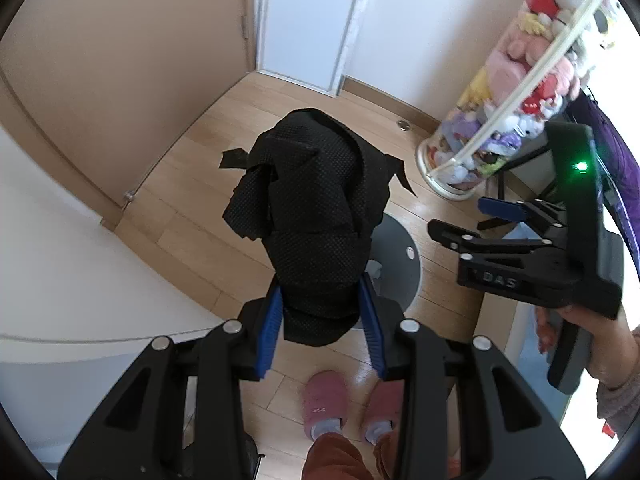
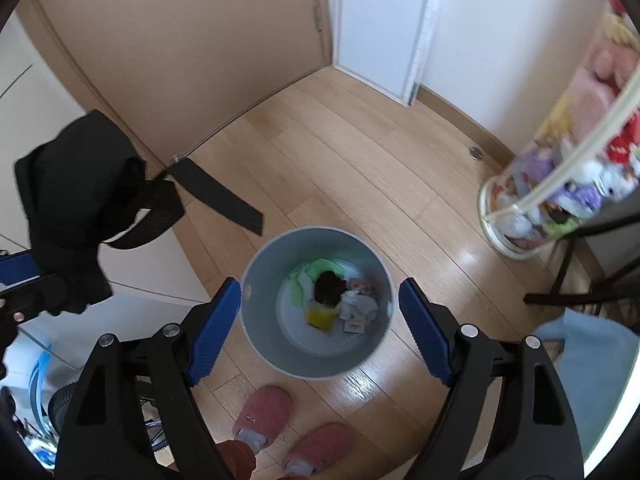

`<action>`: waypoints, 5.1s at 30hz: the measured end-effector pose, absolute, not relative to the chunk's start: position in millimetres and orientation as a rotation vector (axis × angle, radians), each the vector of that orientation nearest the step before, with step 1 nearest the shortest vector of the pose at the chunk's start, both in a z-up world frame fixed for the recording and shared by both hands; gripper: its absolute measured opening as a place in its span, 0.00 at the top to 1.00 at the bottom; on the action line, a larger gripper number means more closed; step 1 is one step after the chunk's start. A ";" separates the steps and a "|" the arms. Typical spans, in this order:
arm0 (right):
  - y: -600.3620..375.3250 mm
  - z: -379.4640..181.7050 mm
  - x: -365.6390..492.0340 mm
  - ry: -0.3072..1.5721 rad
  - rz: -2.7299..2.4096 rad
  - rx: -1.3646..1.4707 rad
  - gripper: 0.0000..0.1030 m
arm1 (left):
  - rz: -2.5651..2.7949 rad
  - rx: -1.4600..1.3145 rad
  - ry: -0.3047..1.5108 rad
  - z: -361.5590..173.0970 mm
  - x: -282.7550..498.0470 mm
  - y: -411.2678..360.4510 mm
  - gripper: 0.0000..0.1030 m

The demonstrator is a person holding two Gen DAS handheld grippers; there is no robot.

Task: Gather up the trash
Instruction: 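Carry the black bag and yellow packet to the bin and release both, then move both open tools back over the mat toward the red envelope, then grasp the orange-white plastic bag with the left tool while the right tool grasps the red envelope, then carry the plastic bag and red envelope to the bin and release both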

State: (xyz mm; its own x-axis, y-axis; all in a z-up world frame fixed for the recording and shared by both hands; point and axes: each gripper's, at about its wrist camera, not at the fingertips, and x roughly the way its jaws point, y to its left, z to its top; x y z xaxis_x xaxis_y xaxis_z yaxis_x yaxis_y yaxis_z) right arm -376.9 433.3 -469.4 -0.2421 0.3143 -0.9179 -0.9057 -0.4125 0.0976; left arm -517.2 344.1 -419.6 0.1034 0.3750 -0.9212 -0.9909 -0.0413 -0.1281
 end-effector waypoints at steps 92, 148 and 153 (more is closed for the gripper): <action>-244.2 -324.5 321.6 1.065 -0.083 0.109 0.35 | -0.584 0.296 1.039 -333.9 335.8 -59.2 0.22; -197.9 -378.1 345.8 1.146 0.141 0.106 0.99 | -0.597 0.247 0.992 -354.7 345.7 -32.5 0.82; -181.8 -336.2 323.3 1.133 0.147 0.081 0.99 | -0.564 0.217 0.979 -316.3 322.3 -9.9 0.82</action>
State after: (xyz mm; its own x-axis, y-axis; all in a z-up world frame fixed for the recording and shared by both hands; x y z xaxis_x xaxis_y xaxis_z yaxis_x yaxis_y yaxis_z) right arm 323.3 -181.8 -336.2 0.4154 0.1575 -0.8959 -0.0755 0.9875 0.1386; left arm 322.3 -9.9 -316.3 0.4288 -0.3522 -0.8319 0.5425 0.8367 -0.0745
